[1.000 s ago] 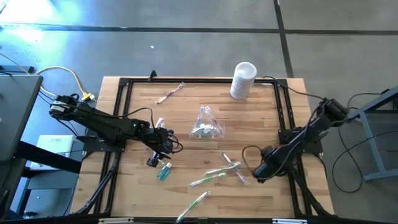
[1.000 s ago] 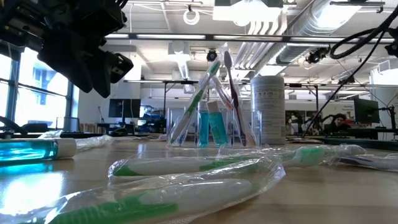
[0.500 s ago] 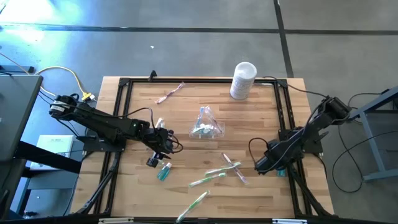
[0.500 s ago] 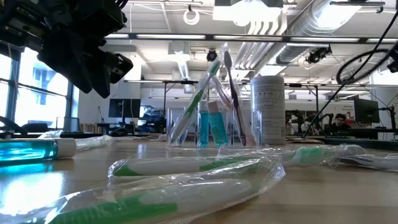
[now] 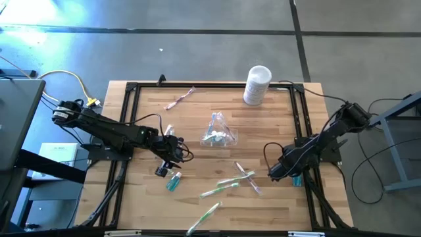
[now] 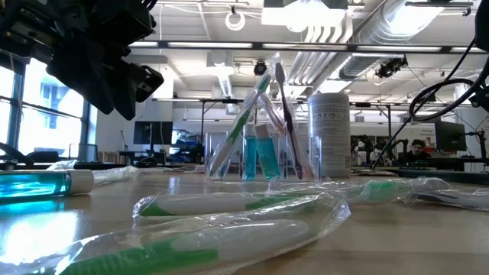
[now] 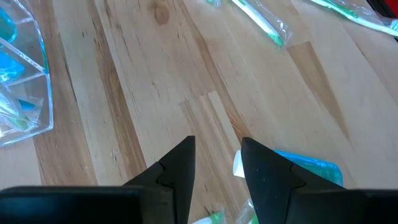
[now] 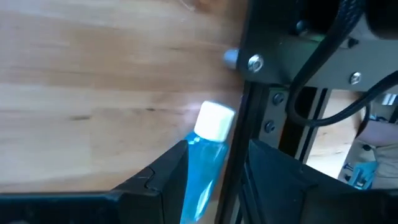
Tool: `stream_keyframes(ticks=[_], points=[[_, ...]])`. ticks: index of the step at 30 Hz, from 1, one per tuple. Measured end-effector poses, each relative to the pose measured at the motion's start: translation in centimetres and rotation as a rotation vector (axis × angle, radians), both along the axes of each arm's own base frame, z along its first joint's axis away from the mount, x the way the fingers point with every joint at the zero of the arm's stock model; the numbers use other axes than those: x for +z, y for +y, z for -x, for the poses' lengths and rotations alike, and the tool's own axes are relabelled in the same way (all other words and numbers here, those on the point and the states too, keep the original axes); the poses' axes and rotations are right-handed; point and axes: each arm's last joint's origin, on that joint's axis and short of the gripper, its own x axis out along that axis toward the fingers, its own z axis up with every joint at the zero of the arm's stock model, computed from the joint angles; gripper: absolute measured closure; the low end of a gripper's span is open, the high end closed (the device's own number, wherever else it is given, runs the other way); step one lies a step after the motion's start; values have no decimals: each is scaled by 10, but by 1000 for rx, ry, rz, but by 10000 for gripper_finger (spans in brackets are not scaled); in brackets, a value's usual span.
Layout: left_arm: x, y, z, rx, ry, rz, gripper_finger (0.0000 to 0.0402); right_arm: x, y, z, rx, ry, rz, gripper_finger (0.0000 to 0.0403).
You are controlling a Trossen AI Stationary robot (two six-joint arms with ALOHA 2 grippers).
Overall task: Pick & Place toothbrushing station
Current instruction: Put the blue mouthwash bottle into the transparent organizer
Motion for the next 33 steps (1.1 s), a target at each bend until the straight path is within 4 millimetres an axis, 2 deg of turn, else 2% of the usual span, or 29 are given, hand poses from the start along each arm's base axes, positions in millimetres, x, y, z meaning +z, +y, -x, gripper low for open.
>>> stream_keyframes(ticks=[15, 23, 27, 33], points=[[0, 0, 0, 0, 2, 0, 274, -3, -1, 0, -56, -21, 55, 240], [0, 0, 0, 0, 2, 0, 274, -5, 0, 0, -78, 4, 29, 240], [0, 0, 0, 0, 2, 0, 274, -13, -1, -1, -110, 25, -18, 240], [0, 0, 0, 0, 2, 0, 274, -20, -3, 1, -141, 37, 20, 240]])
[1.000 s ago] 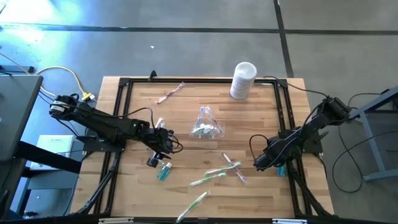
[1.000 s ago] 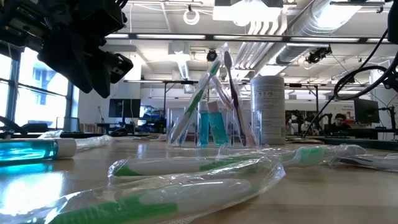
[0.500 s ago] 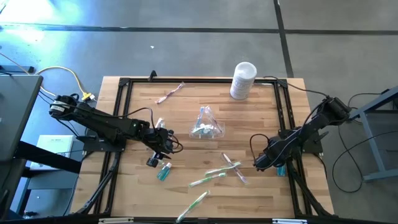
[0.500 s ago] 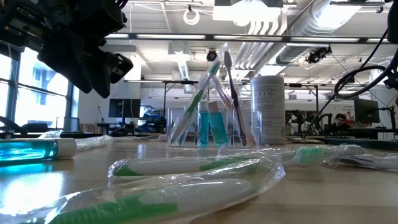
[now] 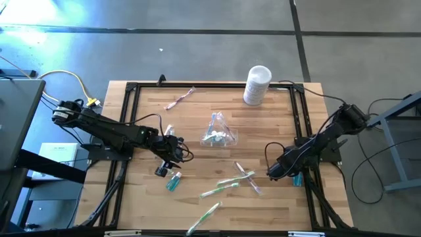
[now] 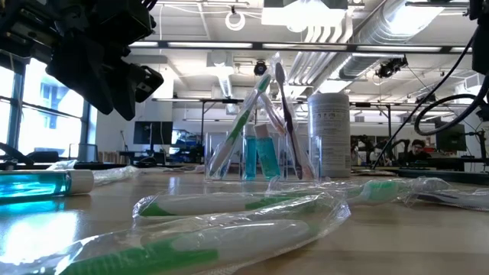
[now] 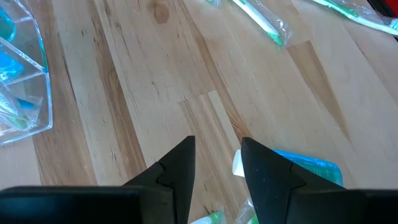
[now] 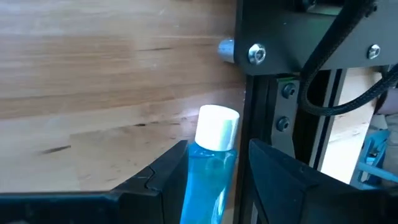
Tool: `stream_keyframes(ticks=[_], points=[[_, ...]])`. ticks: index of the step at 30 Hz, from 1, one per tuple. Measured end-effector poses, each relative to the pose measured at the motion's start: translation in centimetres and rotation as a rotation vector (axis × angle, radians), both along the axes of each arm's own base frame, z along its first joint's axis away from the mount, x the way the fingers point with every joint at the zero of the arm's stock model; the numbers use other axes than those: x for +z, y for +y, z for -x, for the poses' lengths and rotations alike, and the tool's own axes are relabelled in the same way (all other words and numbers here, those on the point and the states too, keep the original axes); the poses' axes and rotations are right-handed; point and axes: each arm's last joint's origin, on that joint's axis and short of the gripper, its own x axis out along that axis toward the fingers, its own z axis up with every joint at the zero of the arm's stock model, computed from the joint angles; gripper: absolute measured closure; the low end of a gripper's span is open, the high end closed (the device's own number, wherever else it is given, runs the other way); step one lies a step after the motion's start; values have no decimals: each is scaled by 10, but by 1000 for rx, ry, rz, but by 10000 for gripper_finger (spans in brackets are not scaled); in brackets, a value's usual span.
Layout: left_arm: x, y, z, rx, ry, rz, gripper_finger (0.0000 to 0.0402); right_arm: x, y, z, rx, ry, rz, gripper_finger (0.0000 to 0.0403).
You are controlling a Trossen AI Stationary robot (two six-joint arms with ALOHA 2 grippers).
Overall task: Pick & Place toothbrushing station
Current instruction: Put the blue mouthwash bottle into the transparent organizer
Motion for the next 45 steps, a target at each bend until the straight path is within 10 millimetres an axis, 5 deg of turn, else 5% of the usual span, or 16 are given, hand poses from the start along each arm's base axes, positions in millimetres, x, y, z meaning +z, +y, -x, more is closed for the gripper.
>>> stream_keyframes(ticks=[10, 24, 31, 37, 45], points=[[0, 0, 0, 0, 1, 0, 274, -27, -3, 7, -13, -30, -85, 241], [0, 0, 0, 0, -5, -1, 274, -27, -5, 10, 40, -33, -82, 320], [0, 0, 0, 1, -4, -1, 274, -25, -4, 7, 108, -43, -88, 320], [-4, 0, 1, 1, 5, -3, 274, -6, 5, -14, 225, -161, -29, 320], [-4, 0, 1, 1, 4, -3, 274, 45, 26, -57, 406, -454, 43, 320]])
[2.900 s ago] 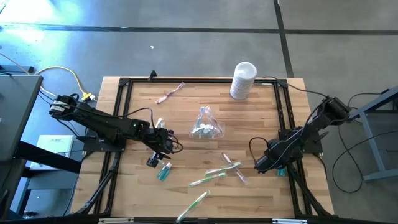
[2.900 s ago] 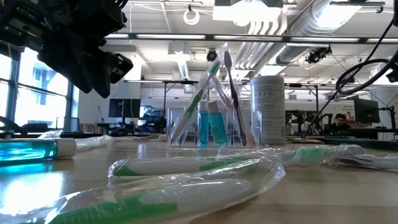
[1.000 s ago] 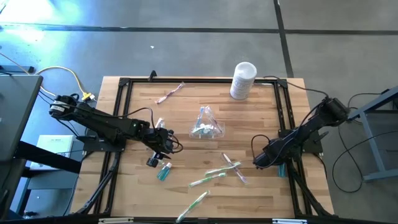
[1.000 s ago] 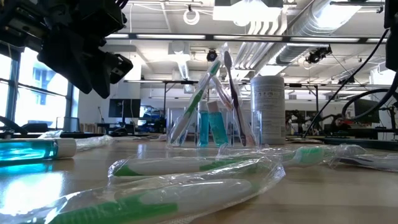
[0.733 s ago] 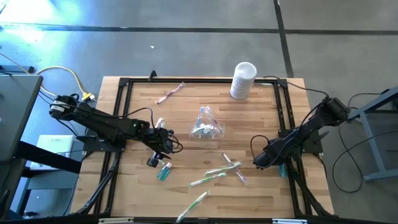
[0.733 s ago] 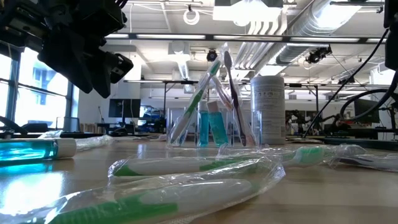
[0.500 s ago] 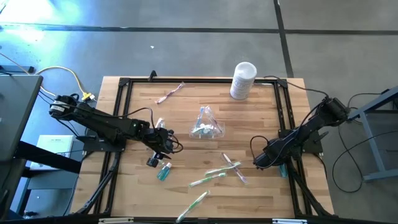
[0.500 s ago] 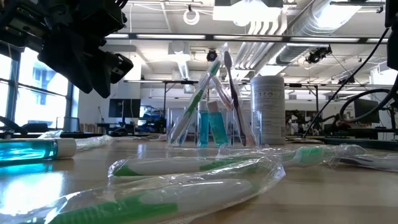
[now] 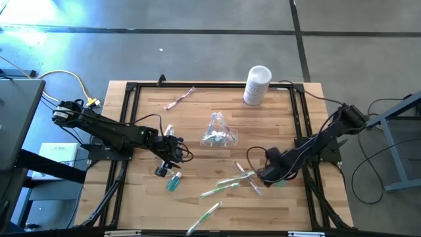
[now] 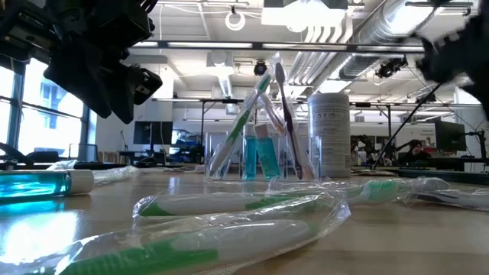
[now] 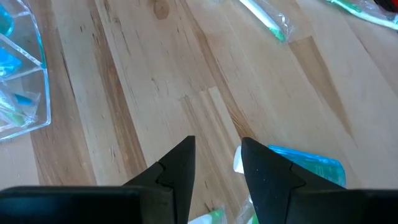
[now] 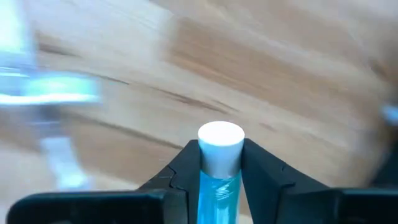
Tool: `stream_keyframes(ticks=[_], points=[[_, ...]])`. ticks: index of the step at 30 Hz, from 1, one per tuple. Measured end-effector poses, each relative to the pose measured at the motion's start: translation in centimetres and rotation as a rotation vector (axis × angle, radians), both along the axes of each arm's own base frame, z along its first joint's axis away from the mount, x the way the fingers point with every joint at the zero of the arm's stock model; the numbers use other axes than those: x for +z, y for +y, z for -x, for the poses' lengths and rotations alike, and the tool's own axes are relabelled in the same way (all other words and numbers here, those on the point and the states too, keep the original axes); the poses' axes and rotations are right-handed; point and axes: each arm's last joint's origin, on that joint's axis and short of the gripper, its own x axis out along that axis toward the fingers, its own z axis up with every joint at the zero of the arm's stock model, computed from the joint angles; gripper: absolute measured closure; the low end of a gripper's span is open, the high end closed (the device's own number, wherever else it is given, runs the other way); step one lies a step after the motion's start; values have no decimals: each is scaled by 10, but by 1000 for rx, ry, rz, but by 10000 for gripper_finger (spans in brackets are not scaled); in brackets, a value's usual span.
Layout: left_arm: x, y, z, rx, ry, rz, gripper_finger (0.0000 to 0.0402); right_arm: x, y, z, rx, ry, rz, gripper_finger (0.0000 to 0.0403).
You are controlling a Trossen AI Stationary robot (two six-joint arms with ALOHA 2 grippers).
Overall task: Pick & Place toothbrushing station
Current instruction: Put the blue mouthwash bottle into the transparent organizer
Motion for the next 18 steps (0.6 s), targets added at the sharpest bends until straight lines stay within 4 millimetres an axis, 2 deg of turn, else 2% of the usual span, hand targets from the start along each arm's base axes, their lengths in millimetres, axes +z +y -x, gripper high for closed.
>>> stream_keyframes(ticks=[4, 7, 13, 18], points=[[0, 0, 0, 5, 2, 5, 274, 25, 4, -22, 168, -207, 124, 320], [0, 0, 0, 8, 3, 7, 274, 36, 1, -39, 306, -349, 266, 320], [0, 0, 0, 8, -2, 8, 274, 52, -16, -81, 568, -577, 437, 320], [0, 0, 0, 7, -4, 7, 274, 59, -34, -113, 747, -729, 461, 320]])
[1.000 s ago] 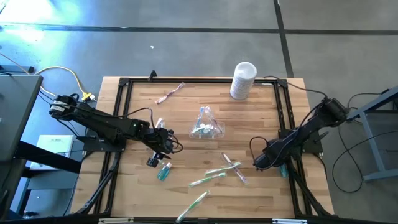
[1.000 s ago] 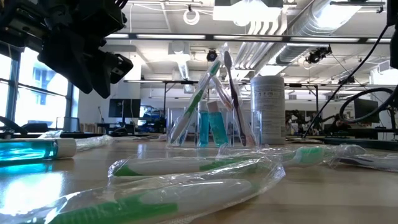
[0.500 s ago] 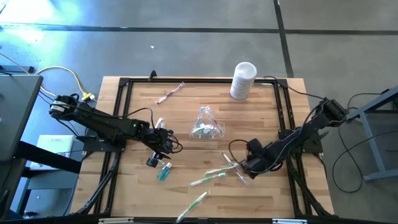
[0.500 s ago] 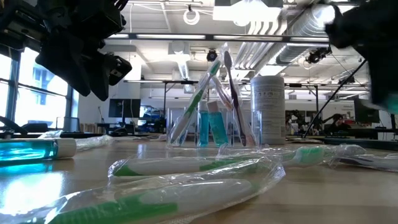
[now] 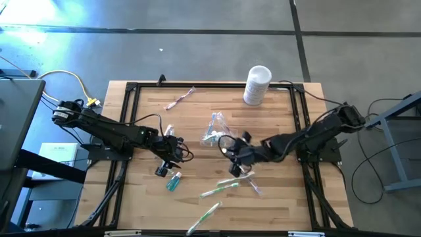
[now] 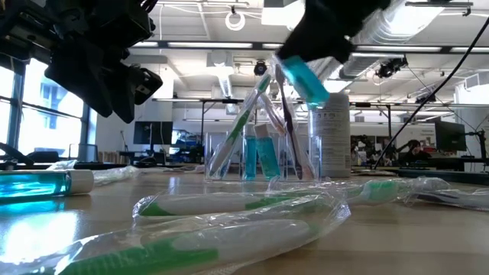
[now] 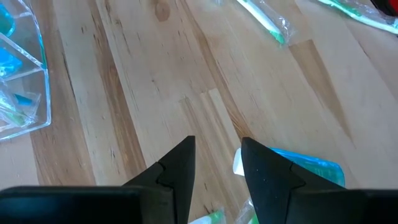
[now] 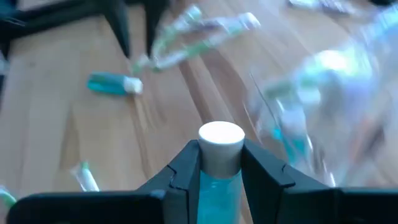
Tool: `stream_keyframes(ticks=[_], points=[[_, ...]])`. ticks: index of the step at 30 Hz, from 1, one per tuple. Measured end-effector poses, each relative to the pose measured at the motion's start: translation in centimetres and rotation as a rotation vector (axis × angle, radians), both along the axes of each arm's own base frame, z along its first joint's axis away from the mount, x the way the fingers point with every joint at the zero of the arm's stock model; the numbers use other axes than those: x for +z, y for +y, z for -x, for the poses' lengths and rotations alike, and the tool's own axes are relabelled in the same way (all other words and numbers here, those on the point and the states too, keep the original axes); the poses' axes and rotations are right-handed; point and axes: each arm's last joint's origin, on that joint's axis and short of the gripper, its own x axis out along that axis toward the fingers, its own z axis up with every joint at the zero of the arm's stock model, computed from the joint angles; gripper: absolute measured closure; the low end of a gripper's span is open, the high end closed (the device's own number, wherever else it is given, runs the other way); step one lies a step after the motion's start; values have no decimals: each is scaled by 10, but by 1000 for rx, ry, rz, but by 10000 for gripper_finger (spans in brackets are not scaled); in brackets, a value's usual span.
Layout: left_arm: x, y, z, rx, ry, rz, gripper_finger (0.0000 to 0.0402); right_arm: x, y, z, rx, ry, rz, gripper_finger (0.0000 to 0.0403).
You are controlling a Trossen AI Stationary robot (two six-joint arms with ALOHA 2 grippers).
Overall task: Pick & Place toothbrushing station
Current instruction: Put the blue mouthwash bottle into the transparent organizer
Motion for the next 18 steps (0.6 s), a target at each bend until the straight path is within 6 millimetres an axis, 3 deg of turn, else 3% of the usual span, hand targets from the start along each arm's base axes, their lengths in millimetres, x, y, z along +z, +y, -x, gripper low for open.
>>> stream_keyframes(ticks=[7, 12, 18], points=[[0, 0, 0, -1, 0, -1, 274, -15, -33, -32, 69, -42, 92, 320], [-3, 0, 1, 13, 9, 11, 274, -31, -54, -40, 27, 19, 140, 320], [-17, 1, 6, 16, 5, 14, 274, -32, -58, -42, 33, 19, 171, 320]])
